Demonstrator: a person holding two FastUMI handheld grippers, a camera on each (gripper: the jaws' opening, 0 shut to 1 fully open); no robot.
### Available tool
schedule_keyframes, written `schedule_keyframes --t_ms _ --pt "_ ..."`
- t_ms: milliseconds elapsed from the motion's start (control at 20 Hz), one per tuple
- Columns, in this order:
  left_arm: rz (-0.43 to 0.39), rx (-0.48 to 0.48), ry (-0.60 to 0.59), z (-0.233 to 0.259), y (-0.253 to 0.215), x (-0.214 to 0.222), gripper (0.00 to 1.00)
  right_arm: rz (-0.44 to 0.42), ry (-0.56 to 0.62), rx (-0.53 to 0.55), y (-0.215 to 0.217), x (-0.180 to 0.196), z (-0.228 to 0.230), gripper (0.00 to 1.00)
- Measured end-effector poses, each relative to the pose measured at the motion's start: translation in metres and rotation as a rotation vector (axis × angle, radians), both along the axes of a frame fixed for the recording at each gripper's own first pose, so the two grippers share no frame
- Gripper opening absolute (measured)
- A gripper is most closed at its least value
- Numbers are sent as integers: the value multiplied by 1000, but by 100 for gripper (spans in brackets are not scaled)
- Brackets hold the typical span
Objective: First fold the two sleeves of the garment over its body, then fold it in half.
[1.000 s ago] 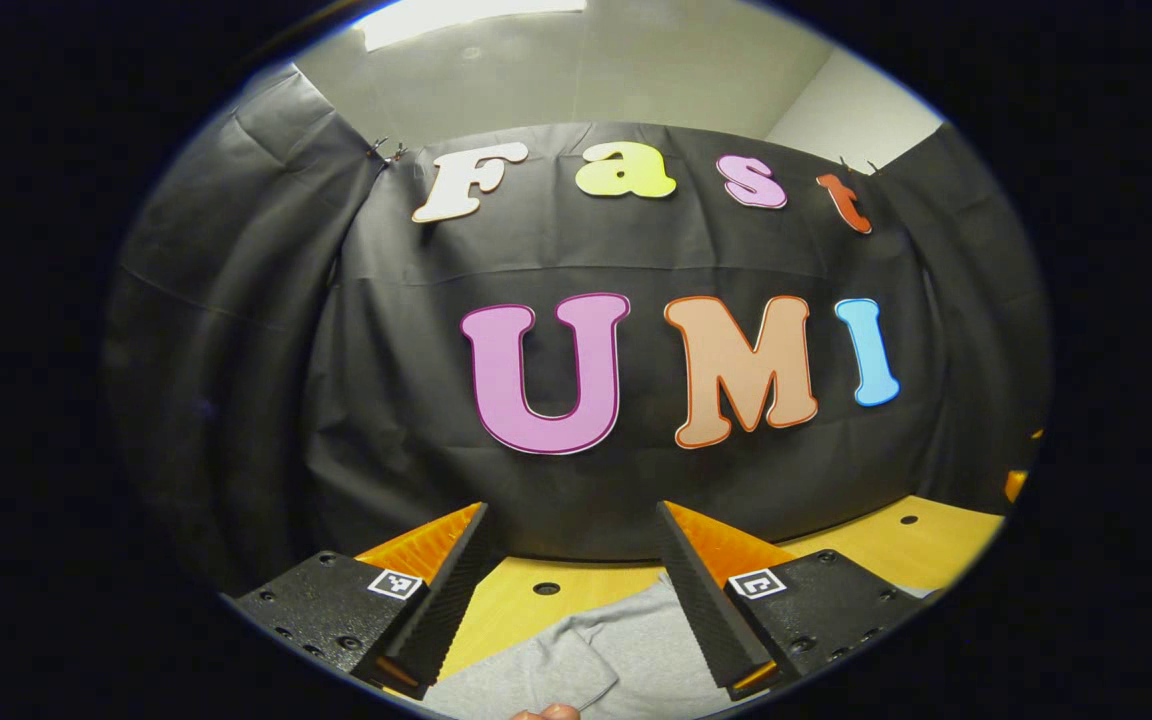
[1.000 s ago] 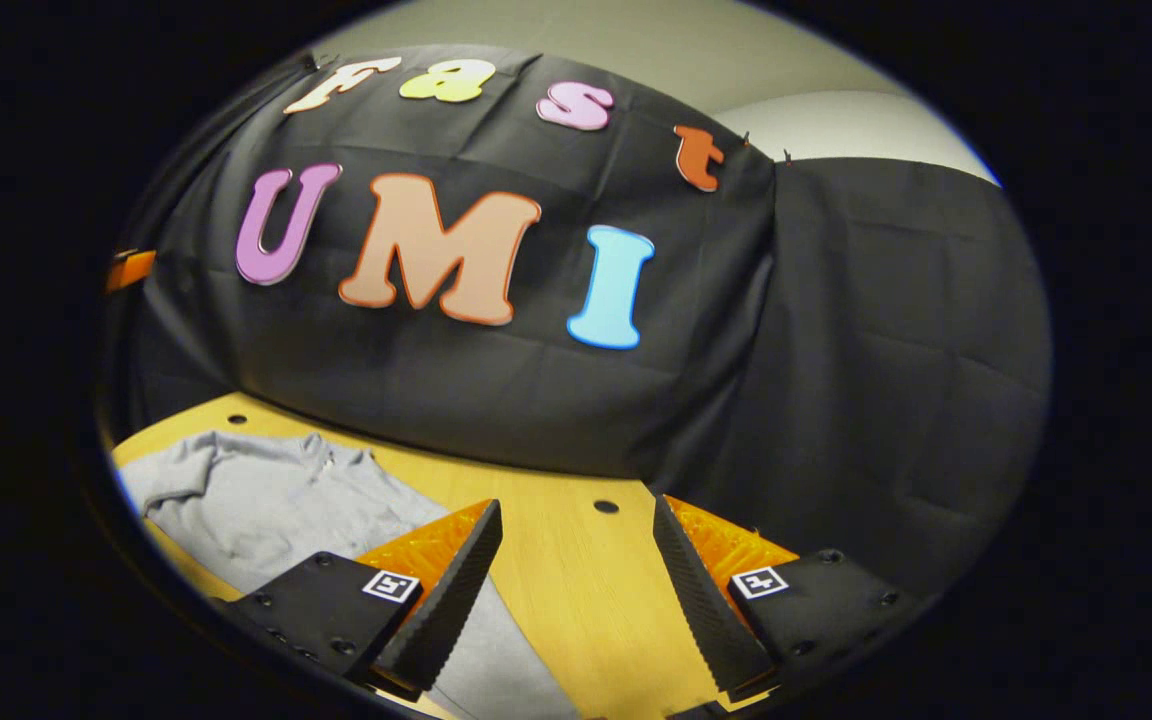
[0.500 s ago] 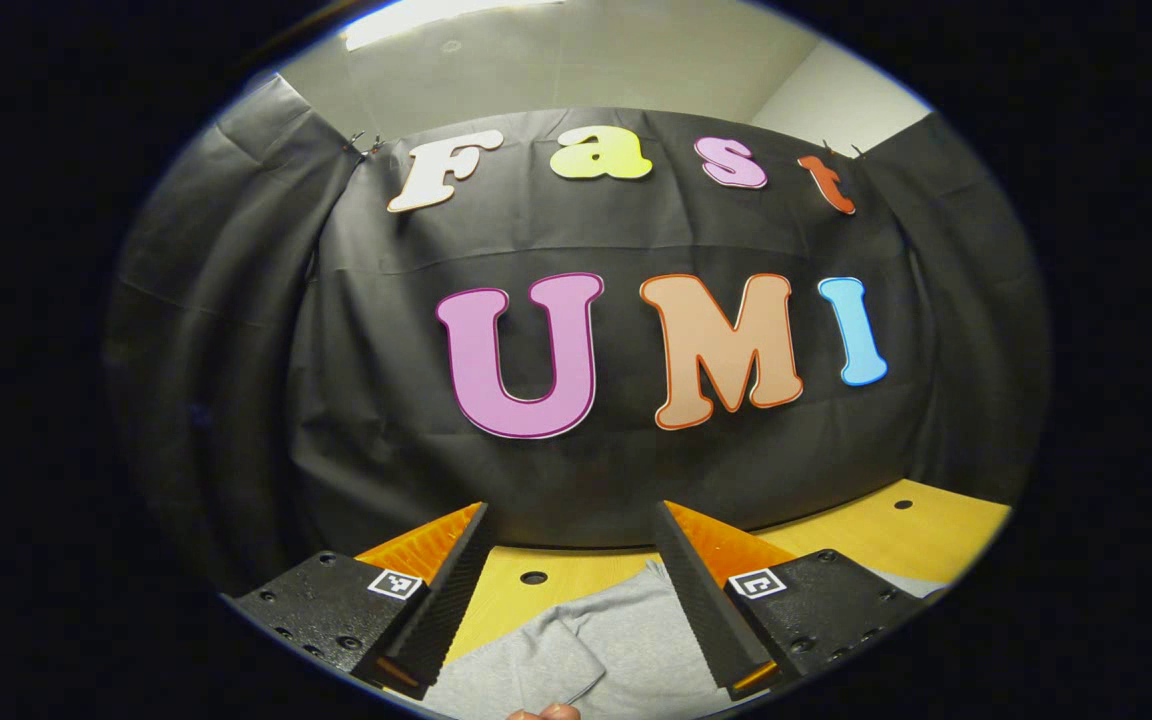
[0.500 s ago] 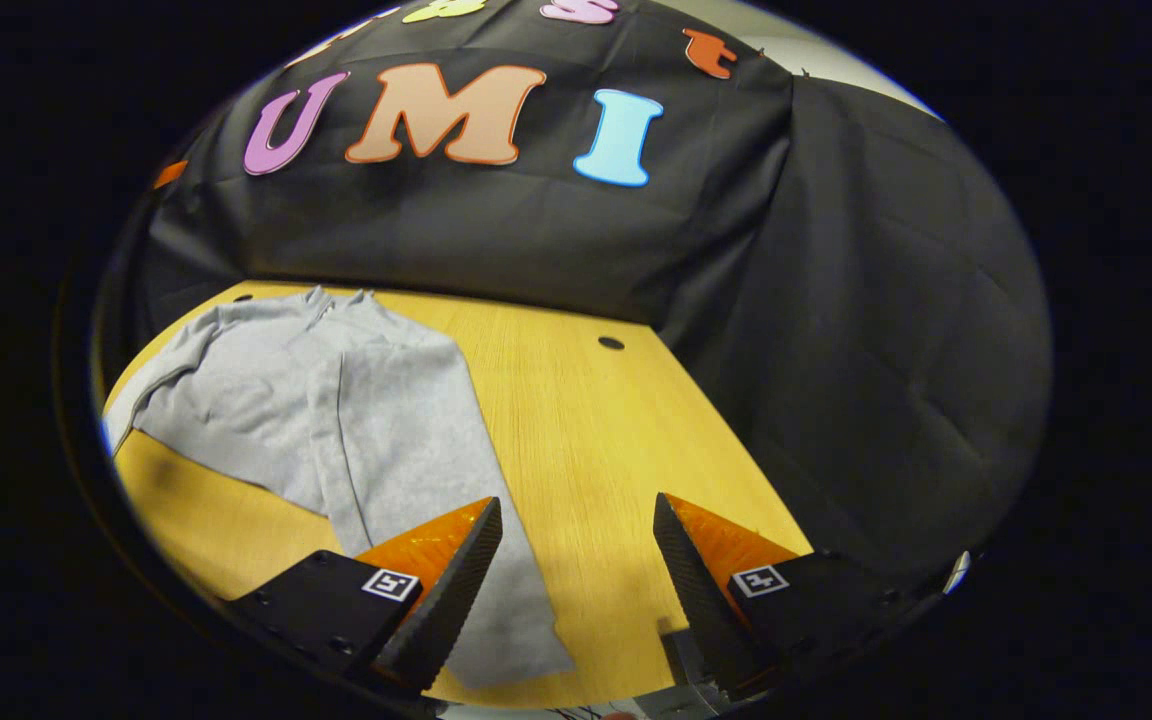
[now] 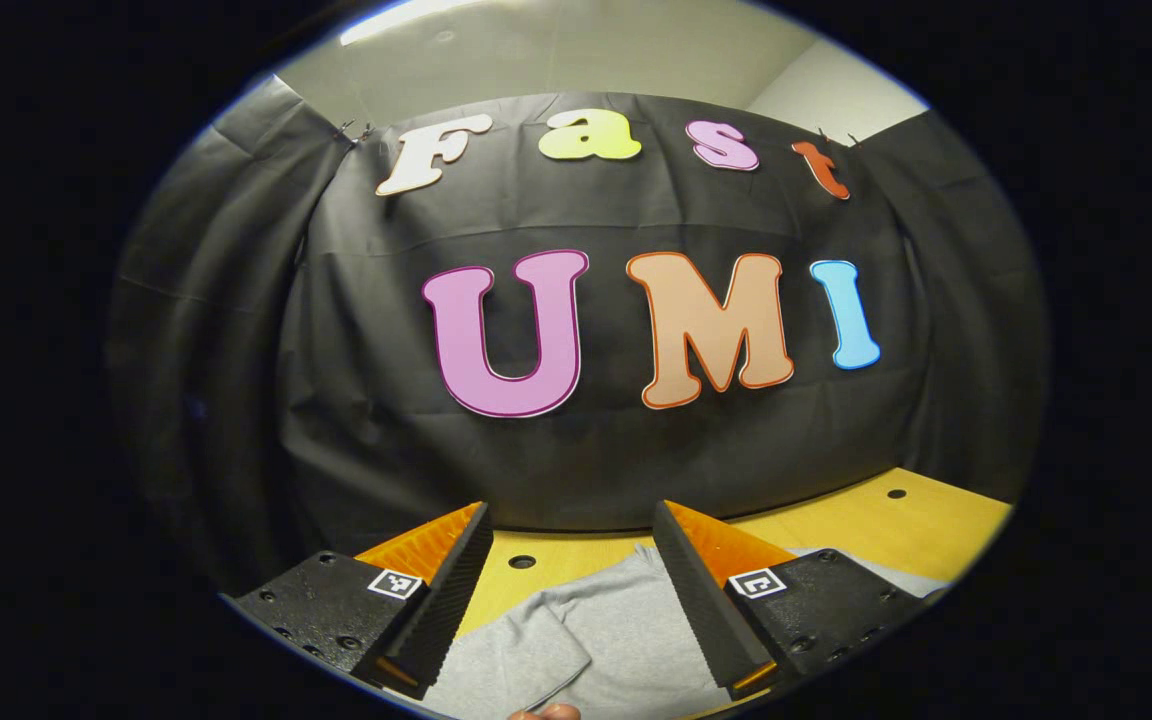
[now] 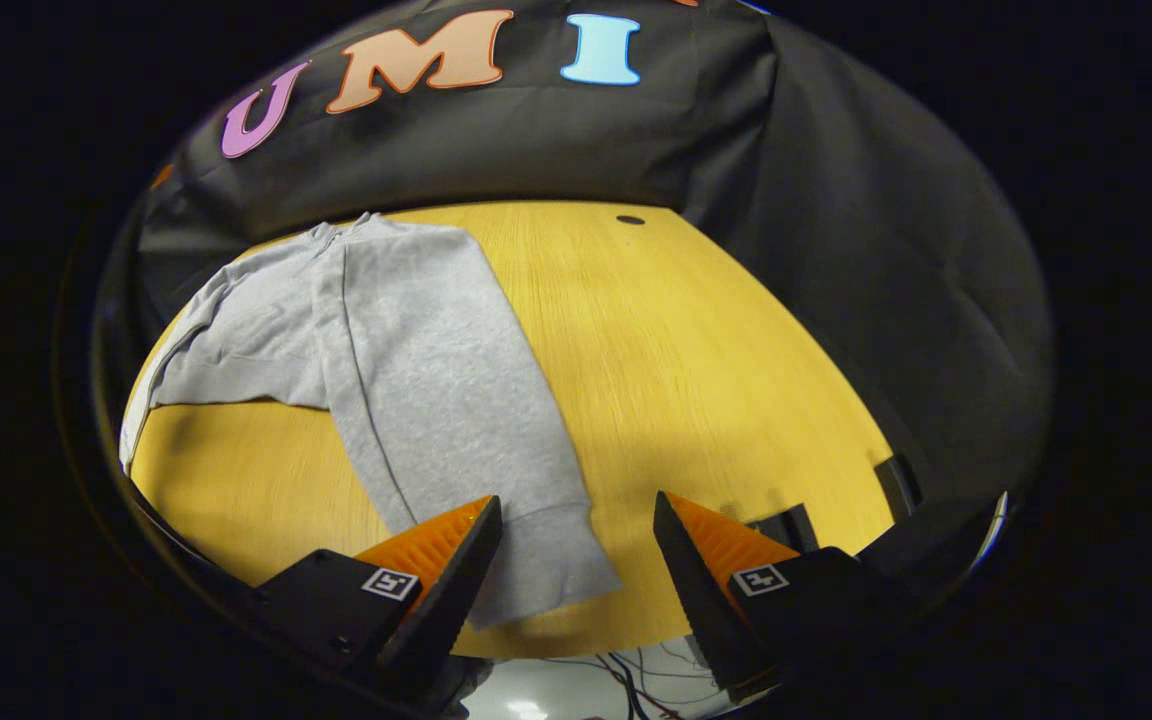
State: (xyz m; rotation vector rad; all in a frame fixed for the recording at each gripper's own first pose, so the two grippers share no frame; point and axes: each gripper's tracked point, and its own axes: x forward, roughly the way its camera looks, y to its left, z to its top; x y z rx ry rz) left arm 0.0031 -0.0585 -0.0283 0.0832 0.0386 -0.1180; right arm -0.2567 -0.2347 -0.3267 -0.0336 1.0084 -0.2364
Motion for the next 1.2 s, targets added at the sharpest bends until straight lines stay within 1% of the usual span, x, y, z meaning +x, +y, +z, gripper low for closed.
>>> schedule_keyframes --t_ms 200,250,300,350,400,450,500,550,600,650,700,800,850,900,950,1100,1200 --pt "3 5 10 -3 -2 4 95 -28 28 77 9 -7 -11 97" --pt "3 7 4 -2 -3 4 95 -47 33 93 10 -8 -14 87" --pt "2 14 2 -1 -4 5 95 -69 32 112 11 -8 -13 90" --pt "3 20 -1 -1 -2 6 95 -84 21 108 9 -7 -15 79" --pt "2 23 -3 0 -2 7 95 -88 24 108 9 -9 -14 79" --pt "1 25 -3 -1 -3 7 95 -79 24 114 10 -7 -15 83" --pt "3 25 -5 0 -3 8 95 -74 28 118 11 -6 -16 78" --pt "3 24 -7 0 -4 9 95 -81 29 135 14 -2 -16 56" --pt "5 28 -7 1 -3 8 95 -103 33 160 18 -1 -15 48" --pt "7 31 -8 0 -3 9 95 -140 38 182 19 2 -16 22" --pt "6 31 -12 2 -4 9 95 -167 45 201 20 2 -16 12" --pt "8 29 -14 3 -3 10 94 -193 60 239 22 4 -16 12" --pt "12 28 -17 4 -2 10 94 -192 52 244 22 7 -13 12" --pt "18 24 -25 7 1 11 95 -193 38 268 24 14 -11 12" --pt "23 20 -27 8 3 10 94 -205 21 297 28 21 -6 12" --pt "39 20 -26 8 10 10 94 -237 -68 358 30 59 15 12" --pt "47 19 -26 10 14 10 94 -232 -140 367 30 90 33 12"
